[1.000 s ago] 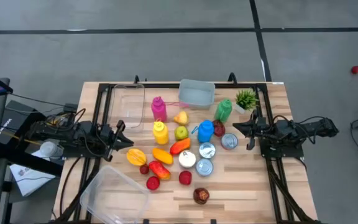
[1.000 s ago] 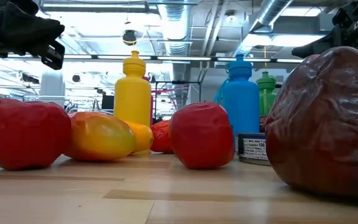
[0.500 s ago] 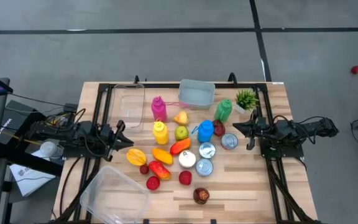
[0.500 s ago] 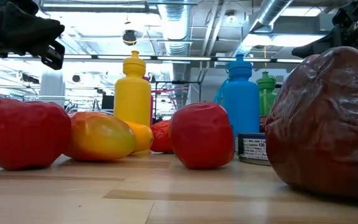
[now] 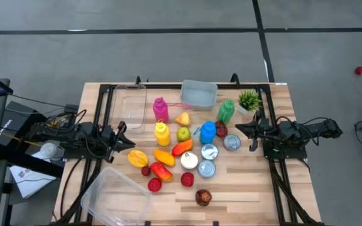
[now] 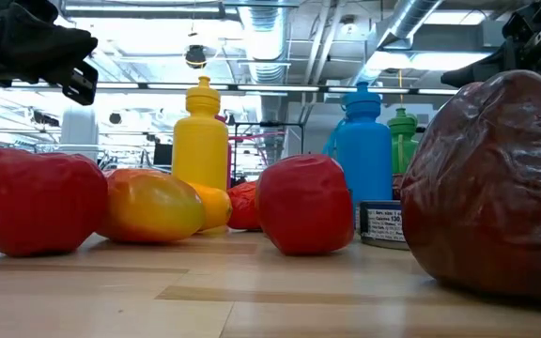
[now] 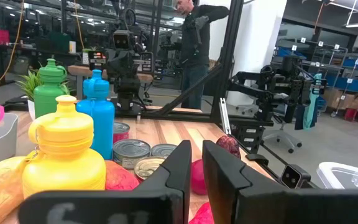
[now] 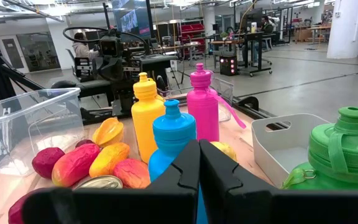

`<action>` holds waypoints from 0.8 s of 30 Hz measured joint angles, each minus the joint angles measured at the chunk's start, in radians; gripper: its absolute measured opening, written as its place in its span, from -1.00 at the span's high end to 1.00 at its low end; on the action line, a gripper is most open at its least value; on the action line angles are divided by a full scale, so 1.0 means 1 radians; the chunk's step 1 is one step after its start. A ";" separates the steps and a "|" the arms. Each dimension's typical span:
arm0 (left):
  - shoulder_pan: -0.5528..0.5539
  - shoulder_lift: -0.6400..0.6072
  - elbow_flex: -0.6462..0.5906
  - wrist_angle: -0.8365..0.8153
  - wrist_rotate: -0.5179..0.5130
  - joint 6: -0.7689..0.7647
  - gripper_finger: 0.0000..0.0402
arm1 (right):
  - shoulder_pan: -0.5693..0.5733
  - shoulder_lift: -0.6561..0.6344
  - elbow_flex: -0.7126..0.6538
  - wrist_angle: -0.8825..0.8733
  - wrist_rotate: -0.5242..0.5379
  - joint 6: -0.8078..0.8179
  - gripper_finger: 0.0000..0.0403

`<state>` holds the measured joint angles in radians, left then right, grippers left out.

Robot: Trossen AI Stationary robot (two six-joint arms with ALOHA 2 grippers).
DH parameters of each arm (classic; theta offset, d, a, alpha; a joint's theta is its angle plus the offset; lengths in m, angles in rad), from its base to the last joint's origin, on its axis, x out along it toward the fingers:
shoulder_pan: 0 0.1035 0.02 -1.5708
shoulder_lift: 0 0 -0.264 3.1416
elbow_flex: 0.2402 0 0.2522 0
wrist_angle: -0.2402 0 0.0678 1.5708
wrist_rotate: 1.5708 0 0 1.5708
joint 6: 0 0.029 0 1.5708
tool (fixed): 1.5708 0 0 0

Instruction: Pick & Place Food Item

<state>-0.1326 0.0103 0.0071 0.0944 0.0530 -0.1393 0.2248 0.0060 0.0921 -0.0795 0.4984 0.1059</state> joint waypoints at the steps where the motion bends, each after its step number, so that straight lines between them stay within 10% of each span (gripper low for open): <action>1: 0.000 0.000 0.000 0.000 0.000 0.000 0.85 | 0.000 0.000 0.000 0.000 0.000 0.000 1.00; 8: 0.000 0.004 0.000 0.059 -0.051 0.304 0.85 | 0.000 0.000 0.000 0.000 0.000 0.000 1.00; 16: 0.000 0.006 0.000 0.067 -0.053 0.314 0.85 | 0.000 0.000 0.000 0.000 0.000 0.000 1.00; 24: 0.000 0.006 0.000 0.160 -0.035 -0.195 0.85 | 0.000 0.000 0.000 0.000 0.000 0.000 1.00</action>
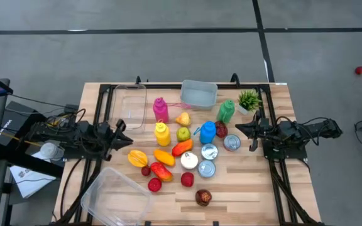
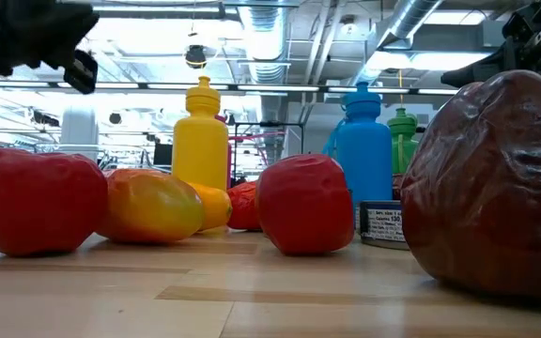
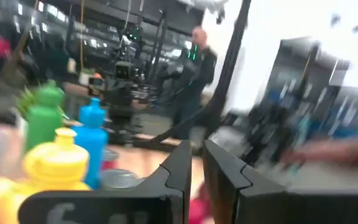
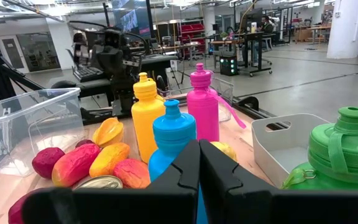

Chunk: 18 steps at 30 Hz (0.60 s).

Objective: Pick & Place Food Item
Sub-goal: Put the pink water bottle into the transparent bin

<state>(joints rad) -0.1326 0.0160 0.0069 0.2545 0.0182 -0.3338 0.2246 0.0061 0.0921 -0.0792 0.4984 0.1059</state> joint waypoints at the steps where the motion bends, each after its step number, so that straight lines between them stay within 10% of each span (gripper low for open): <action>1: 0.000 0.001 0.000 0.022 -0.004 -0.065 0.85 | 0.000 0.000 0.000 0.000 0.000 0.000 1.00; 11: 0.000 0.000 0.000 0.375 -0.065 -0.224 0.85 | 0.000 0.000 0.000 0.014 0.000 0.046 1.00; 18: 0.000 0.000 0.000 0.391 -0.072 -0.223 0.85 | -0.004 0.000 0.000 0.088 0.000 0.546 1.00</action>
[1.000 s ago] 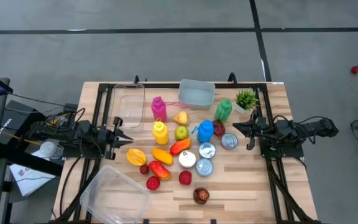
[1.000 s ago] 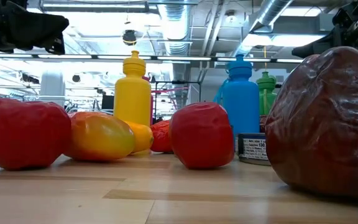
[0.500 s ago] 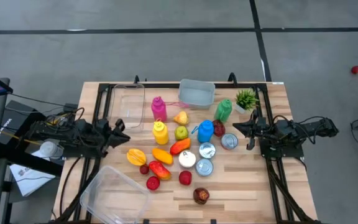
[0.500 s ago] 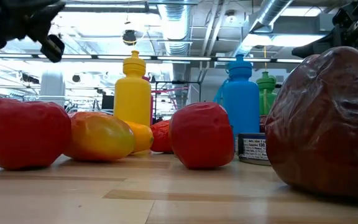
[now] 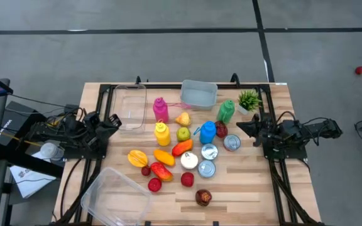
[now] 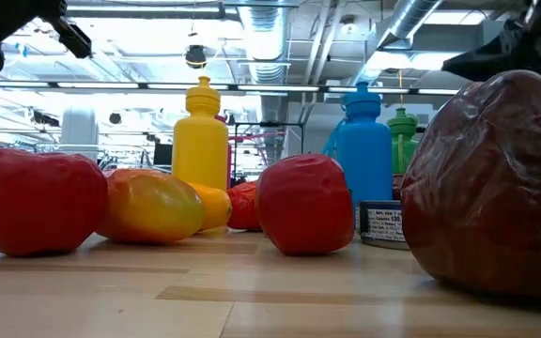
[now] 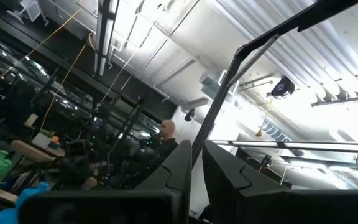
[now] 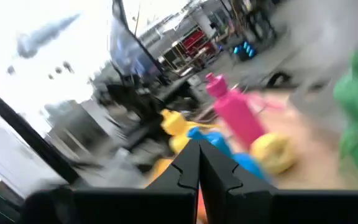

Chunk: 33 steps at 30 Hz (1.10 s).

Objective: Pick & Place Food Item
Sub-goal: Put the pink water bottle into the transparent bin

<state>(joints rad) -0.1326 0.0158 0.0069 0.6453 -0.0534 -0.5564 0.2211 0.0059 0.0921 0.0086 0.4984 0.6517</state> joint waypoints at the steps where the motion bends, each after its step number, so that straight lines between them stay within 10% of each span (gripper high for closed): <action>1: 0.000 0.000 0.000 0.000 0.000 0.000 0.85 | 0.000 0.000 0.000 0.003 0.000 0.071 1.00; 15: 0.000 0.000 0.000 0.011 -0.049 -0.001 0.85 | -0.002 0.000 0.000 0.108 0.092 0.222 1.00; 22: 0.000 0.000 0.000 0.007 -0.052 0.038 0.90 | -0.002 0.016 0.092 0.374 0.092 -0.163 0.99; 33: 0.000 0.000 0.000 0.002 -0.051 0.051 0.98 | -0.002 0.336 0.595 -0.202 0.282 -0.399 0.25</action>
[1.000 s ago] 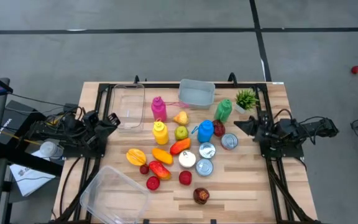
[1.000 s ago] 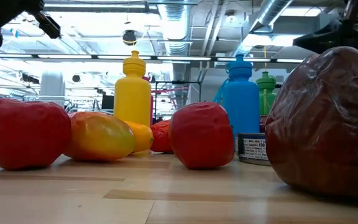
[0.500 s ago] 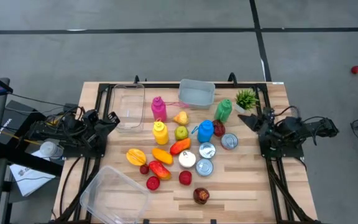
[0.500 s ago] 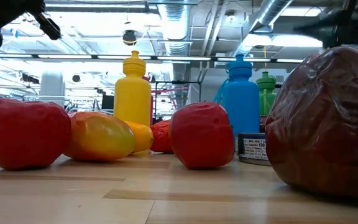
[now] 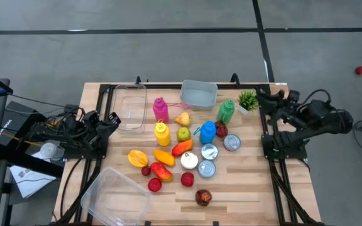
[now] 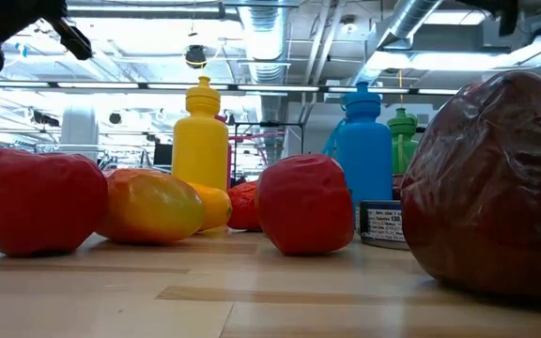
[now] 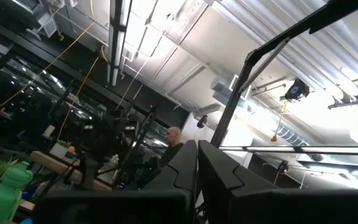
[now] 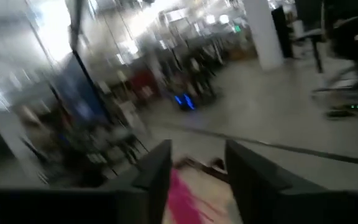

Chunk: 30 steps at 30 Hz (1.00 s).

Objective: Pick & Place Food Item
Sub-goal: Put the pink water bottle into the transparent bin

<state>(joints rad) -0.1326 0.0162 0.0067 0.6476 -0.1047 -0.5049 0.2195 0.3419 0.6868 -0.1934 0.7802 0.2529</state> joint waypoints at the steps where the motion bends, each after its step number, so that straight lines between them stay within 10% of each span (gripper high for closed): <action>1: 0.000 0.000 0.000 -0.004 0.000 0.000 0.98 | 0.000 0.045 0.050 -0.059 0.009 -0.012 0.15; 8: 0.000 0.000 0.000 -0.005 0.000 0.000 0.98 | -0.003 0.328 0.331 -0.395 0.077 0.005 -0.38; 18: 0.000 0.008 0.013 -0.018 -0.109 0.003 1.00 | -0.056 0.490 0.459 -0.482 0.017 0.028 -0.44; 24: 0.000 0.167 0.159 -0.104 -0.248 0.096 1.00 | -0.015 0.454 0.459 -0.406 -0.070 -0.066 -0.25; 30: 0.000 0.473 0.450 -0.307 -0.352 0.187 1.00 | 0.029 0.359 0.445 -0.372 -0.134 -0.101 0.36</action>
<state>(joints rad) -0.1322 0.4889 0.4570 0.3406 -0.4569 -0.3179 0.2486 0.7013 1.1322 -0.5657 0.6459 0.1521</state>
